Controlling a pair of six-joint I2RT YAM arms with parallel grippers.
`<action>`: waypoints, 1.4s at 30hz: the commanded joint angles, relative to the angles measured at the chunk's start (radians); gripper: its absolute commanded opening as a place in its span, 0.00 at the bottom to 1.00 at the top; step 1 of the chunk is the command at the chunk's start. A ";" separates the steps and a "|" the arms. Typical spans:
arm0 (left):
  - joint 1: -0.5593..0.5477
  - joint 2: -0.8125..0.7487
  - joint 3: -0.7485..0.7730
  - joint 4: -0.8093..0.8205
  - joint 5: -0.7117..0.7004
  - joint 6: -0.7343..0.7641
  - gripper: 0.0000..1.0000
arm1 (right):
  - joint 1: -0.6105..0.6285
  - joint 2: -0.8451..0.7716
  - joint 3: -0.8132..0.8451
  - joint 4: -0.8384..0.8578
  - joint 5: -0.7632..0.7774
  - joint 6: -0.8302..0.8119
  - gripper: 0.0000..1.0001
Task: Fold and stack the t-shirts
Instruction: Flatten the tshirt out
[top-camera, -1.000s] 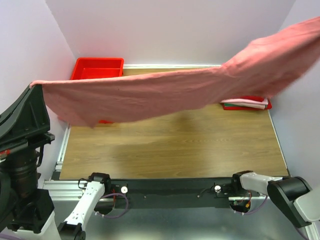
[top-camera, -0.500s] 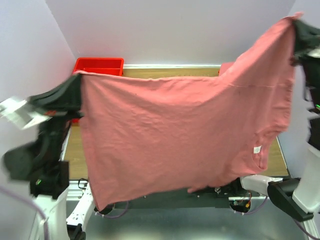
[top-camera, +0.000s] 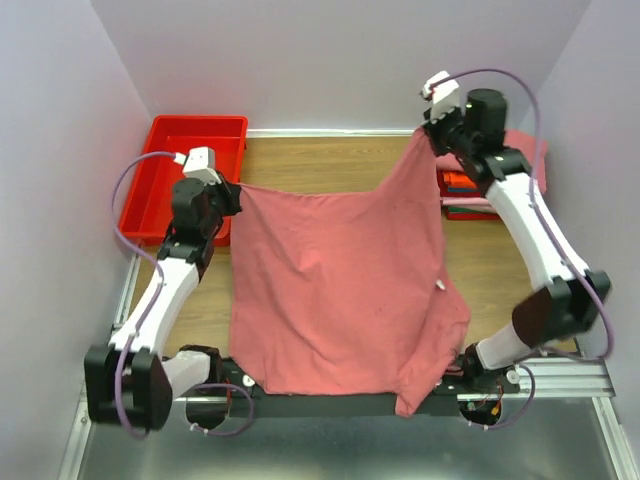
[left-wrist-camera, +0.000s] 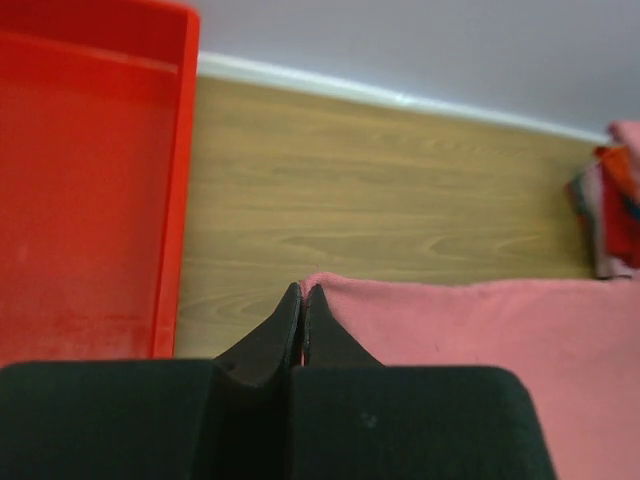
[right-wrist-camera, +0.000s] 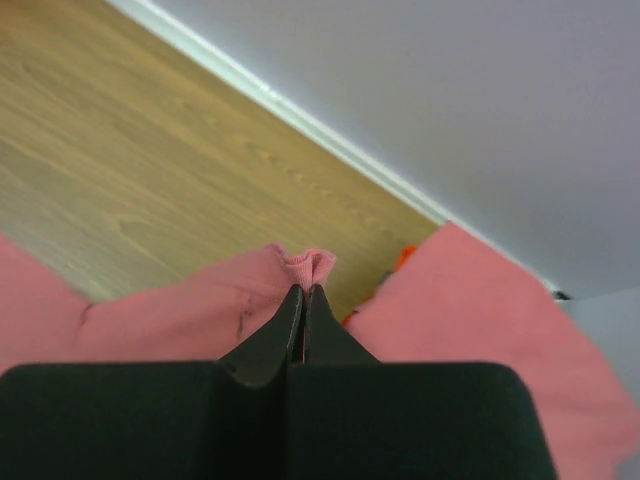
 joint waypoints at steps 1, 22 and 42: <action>0.008 0.213 0.070 0.118 -0.070 0.041 0.00 | -0.006 0.139 -0.023 0.200 -0.086 0.071 0.00; 0.010 0.740 0.402 0.070 -0.088 0.130 0.00 | -0.041 0.424 0.092 0.278 -0.074 0.132 0.00; 0.010 0.626 0.319 0.058 -0.055 0.179 0.00 | -0.045 0.053 -0.336 0.283 -0.229 0.146 0.00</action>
